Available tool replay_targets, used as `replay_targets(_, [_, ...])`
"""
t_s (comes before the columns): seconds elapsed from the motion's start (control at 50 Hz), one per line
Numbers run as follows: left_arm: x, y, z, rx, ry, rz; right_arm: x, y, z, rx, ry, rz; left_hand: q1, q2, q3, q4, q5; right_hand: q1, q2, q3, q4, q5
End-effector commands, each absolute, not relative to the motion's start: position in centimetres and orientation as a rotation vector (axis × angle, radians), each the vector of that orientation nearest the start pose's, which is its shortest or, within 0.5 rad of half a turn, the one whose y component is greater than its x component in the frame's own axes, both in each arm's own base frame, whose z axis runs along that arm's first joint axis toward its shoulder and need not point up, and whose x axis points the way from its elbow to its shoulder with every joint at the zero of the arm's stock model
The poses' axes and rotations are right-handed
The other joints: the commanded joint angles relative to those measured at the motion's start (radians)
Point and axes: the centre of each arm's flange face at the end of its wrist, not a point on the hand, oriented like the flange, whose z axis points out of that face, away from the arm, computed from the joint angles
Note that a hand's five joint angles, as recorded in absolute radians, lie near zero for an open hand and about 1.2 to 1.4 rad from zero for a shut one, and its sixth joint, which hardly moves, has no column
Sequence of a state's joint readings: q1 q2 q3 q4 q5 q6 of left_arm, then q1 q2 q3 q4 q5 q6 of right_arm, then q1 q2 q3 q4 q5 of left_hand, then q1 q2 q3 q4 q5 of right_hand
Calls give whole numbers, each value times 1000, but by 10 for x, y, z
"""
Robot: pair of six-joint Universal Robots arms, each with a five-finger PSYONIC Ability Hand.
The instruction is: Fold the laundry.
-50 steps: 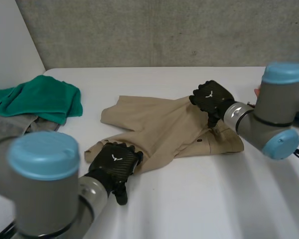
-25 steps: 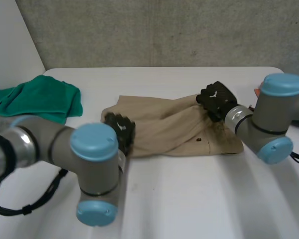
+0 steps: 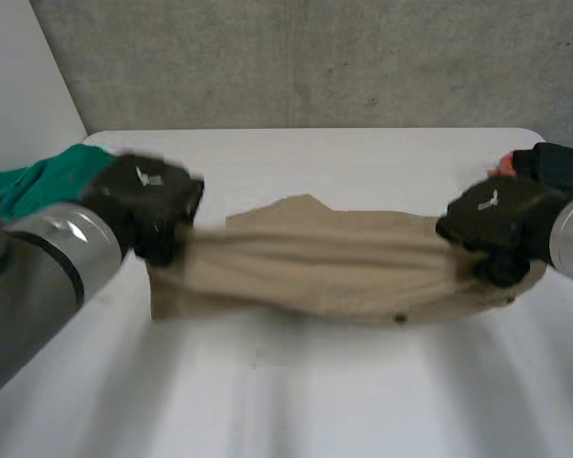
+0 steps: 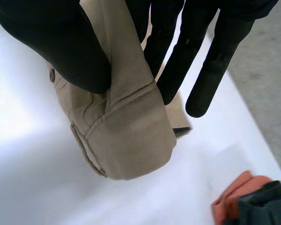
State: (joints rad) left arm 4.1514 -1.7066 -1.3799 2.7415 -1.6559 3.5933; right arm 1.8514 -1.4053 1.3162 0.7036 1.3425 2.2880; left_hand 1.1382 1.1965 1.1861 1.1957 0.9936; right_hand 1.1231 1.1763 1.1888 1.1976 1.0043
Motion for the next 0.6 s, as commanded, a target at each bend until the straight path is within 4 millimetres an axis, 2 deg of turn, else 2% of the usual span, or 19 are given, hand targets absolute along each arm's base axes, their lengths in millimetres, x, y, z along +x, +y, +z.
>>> replay_targets(0.02, [-280,-221,231,1239,2399,-1568,239,-226,238,-1808,2257,-1342,258,200,210,201,228,273,220,207,199,217])
replay_targets(0.06, [-287,-237,226,1202,2374,-1622,249,-239,221,-1816,2266,-1349,258,200,210,201,228,273,220,207,199,217])
replay_targets(0.08, [-292,-253,225,1165,2333,-1685,252,-246,216,-1812,2269,-1376,258,200,210,201,228,273,220,207,199,217])
replay_targets(0.12, [-298,-269,232,1111,2276,-1782,260,-264,213,-1792,2276,-1469,258,200,210,201,228,273,220,207,199,217])
replay_targets(0.14, [-304,-286,250,1028,2193,-1923,267,-284,217,-1742,2283,-1606,258,200,210,201,228,273,220,207,199,217])
replay_targets(0.18, [-308,-301,277,931,2085,-2084,273,-306,229,-1663,2277,-1791,258,200,210,201,228,273,220,207,199,217])
replay_targets(0.2, [-310,-307,292,880,2022,-2172,276,-317,239,-1609,2264,-1899,258,200,210,201,228,273,220,207,199,217])
replay_targets(0.22, [-312,-318,326,768,1880,-2349,282,-336,265,-1478,2199,-2132,258,200,210,201,228,273,220,207,199,217])
replay_targets(0.28, [-311,-324,380,597,1637,-2606,288,-357,314,-1240,2019,-2473,258,200,210,201,228,273,220,207,199,217])
replay_targets(0.3, [-308,-324,413,481,1473,-2749,292,-365,347,-1090,1844,-2666,258,200,210,201,228,273,220,207,199,217])
replay_targets(0.36, [-299,-320,455,330,1243,-2908,293,-368,389,-886,1586,-2868,258,200,210,201,228,273,220,207,199,217])
replay_targets(0.38, [-294,-315,472,261,1156,-2955,292,-365,412,-772,1445,-2951,258,200,210,201,228,273,220,207,199,217])
replay_targets(0.44, [-283,-310,479,190,1194,-2926,292,-359,425,-699,1358,-2979,258,200,210,201,228,273,220,207,199,217])
replay_targets(0.5, [-276,-311,466,206,1324,-2845,293,-356,420,-729,1389,-2948,258,200,210,201,228,273,220,207,199,217])
replay_targets(0.58, [-274,-313,421,314,1618,-2703,295,-353,392,-850,1522,-2803,258,200,210,201,228,273,220,207,199,217])
replay_targets(0.6, [-274,-313,397,362,1747,-2631,296,-352,378,-900,1578,-2725,258,200,210,201,228,273,220,207,199,217])
